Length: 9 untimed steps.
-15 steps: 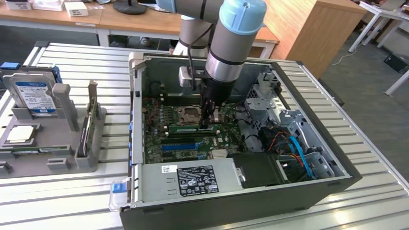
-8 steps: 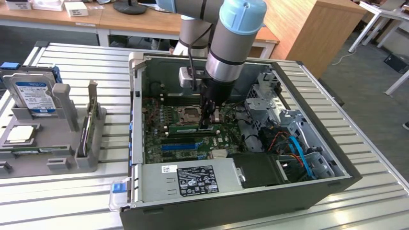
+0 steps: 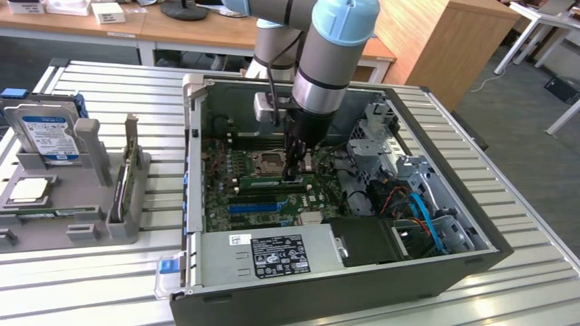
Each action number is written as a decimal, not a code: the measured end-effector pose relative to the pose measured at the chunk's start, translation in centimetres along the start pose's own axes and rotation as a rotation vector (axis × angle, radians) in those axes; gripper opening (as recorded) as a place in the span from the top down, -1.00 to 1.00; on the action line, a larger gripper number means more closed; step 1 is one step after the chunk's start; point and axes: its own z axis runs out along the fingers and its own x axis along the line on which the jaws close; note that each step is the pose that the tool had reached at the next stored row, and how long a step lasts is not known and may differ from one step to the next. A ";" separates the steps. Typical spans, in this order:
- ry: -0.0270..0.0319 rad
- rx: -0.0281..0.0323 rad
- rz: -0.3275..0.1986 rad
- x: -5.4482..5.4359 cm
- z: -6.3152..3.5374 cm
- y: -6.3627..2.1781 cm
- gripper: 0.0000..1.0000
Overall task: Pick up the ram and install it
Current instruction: 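Insert the ram into the slot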
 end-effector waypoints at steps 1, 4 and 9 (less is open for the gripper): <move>0.0000 0.0000 0.000 0.0 0.00 0.00 0.77; 0.0003 0.0000 0.001 0.0 0.01 0.00 0.77; 0.0002 0.0012 0.001 0.0 0.12 -0.01 0.77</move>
